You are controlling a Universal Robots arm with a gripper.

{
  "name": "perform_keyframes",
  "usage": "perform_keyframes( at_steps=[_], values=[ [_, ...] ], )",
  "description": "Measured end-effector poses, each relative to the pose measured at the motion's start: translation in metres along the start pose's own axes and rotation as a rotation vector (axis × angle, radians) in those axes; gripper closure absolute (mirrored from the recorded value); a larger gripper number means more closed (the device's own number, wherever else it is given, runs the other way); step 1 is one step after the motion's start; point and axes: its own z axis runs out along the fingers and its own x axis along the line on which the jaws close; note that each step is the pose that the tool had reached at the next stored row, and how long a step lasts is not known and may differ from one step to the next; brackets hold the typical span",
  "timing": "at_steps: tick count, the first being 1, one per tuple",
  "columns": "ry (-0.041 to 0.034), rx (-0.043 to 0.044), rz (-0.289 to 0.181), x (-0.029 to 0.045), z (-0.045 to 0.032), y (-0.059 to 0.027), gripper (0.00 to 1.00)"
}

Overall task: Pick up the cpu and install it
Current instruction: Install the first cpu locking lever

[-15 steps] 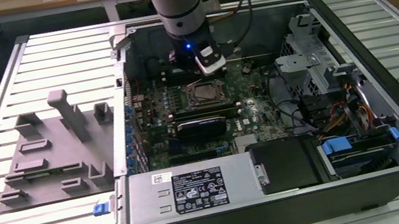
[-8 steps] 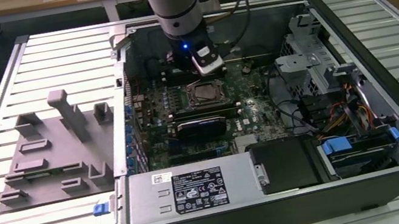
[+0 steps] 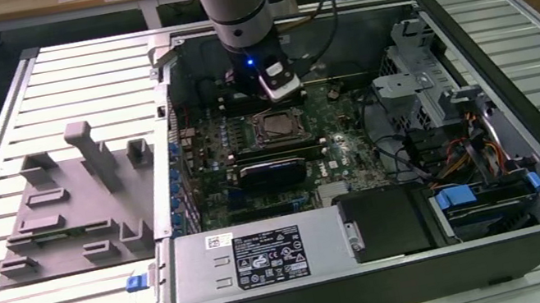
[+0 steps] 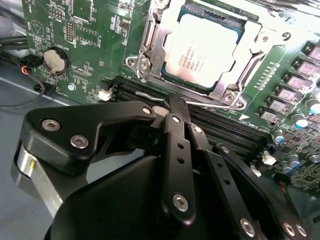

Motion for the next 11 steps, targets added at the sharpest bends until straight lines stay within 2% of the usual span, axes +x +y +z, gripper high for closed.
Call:
perform_keyframes(
  at_steps=[11],
  values=[
    [-0.0061,0.0053,0.027,0.0012,0.0029,0.0027,0.89]
  ],
)
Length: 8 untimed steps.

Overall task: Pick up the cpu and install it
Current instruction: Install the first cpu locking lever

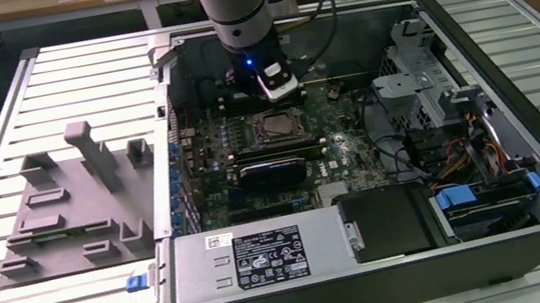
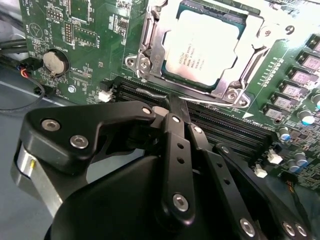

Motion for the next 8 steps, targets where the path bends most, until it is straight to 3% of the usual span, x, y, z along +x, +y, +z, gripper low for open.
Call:
perform_keyframes(
  at_steps=[8],
  values=[
    [-0.0030,0.0052,0.008,0.0004,0.0026,-0.0005,0.89]
  ],
)
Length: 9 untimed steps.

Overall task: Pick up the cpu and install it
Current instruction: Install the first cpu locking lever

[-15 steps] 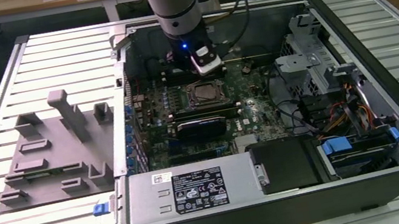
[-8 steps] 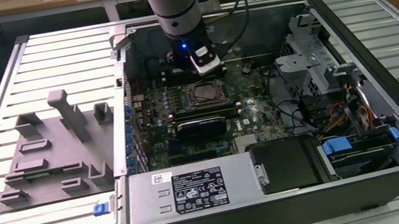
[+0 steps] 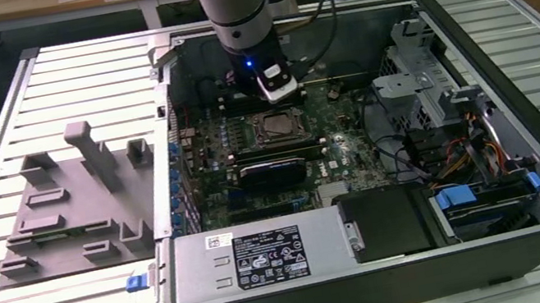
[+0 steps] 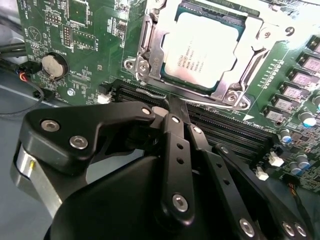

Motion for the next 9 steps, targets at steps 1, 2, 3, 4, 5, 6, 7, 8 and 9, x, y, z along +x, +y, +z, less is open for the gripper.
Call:
perform_keyframes(
  at_steps=[1,2,3,4,5,6,7,8,9],
  values=[
    [-0.0003,0.0004,0.001,0.0001,0.0005,-0.0001,0.89],
    [-0.0006,0.0010,0.002,0.0002,0.0010,-0.0002,0.89],
    [-0.0009,0.0014,0.002,0.0002,0.0014,-0.0003,0.89],
    [-0.0011,0.0018,0.003,0.0003,0.0018,-0.0004,0.89],
    [-0.0014,0.0021,0.004,0.0004,0.0022,-0.0005,0.89],
    [-0.0016,0.0023,0.004,0.0005,0.0027,-0.0006,0.89],
    [-0.0018,0.0025,0.005,0.0005,0.0031,-0.0007,0.89],
    [-0.0020,0.0027,0.006,0.0006,0.0035,-0.0008,0.89],
    [-0.0021,0.0031,0.007,0.0006,0.0038,-0.0009,0.89]
  ],
)
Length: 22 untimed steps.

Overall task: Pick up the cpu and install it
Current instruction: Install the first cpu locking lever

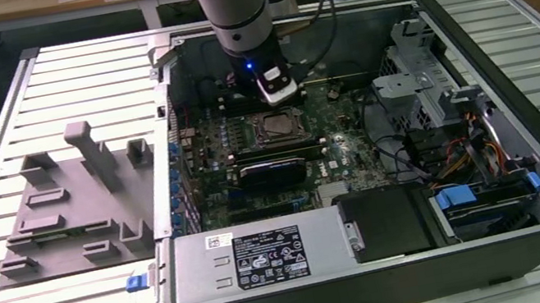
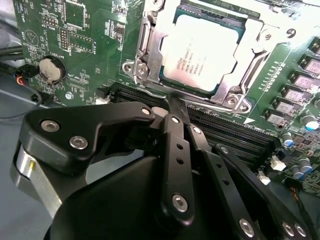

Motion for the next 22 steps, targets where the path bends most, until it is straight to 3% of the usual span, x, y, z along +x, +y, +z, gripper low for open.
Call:
perform_keyframes(
  at_steps=[9,22],
  values=[
    [-0.0014,0.0014,0.006,0.0002,0.0021,-0.0007,0.89],
    [0.0004,-0.0051,0.007,-0.0003,0.0026,-0.0006,0.89]
  ],
)
